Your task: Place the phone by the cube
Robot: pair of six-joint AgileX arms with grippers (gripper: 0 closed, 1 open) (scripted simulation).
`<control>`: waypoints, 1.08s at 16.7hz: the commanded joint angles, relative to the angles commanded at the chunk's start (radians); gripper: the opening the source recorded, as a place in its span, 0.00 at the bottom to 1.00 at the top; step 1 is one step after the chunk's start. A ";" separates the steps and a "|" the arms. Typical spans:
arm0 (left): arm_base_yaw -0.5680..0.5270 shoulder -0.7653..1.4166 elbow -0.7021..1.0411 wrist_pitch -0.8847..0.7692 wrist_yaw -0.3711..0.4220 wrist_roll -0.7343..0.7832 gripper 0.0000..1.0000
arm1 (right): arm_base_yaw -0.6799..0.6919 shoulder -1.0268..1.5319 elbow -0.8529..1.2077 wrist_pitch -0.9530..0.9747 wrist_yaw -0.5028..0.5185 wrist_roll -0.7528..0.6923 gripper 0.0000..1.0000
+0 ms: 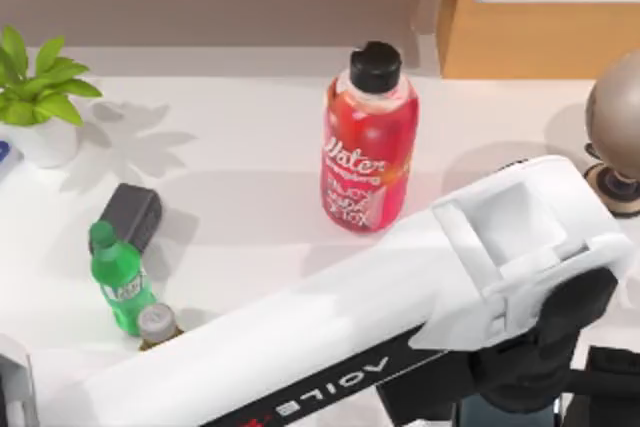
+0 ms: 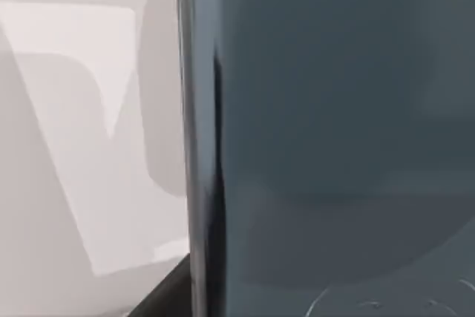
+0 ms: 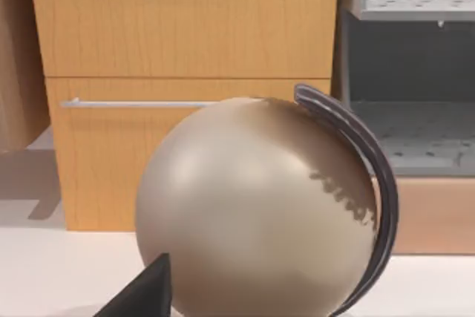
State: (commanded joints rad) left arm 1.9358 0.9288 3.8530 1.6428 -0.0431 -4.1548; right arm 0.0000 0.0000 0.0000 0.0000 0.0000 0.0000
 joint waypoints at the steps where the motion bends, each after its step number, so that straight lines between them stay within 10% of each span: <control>1: 0.005 -0.001 0.028 0.007 0.013 -0.039 0.00 | 0.000 0.000 0.000 0.000 0.000 0.000 1.00; 18: 0.003 0.003 0.101 0.018 0.052 -0.164 0.00 | 0.000 0.000 0.000 0.000 0.000 0.000 1.00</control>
State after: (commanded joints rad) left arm 1.9390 0.9319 3.9542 1.6611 0.0090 -4.3190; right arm 0.0000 0.0000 0.0000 0.0000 0.0000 0.0000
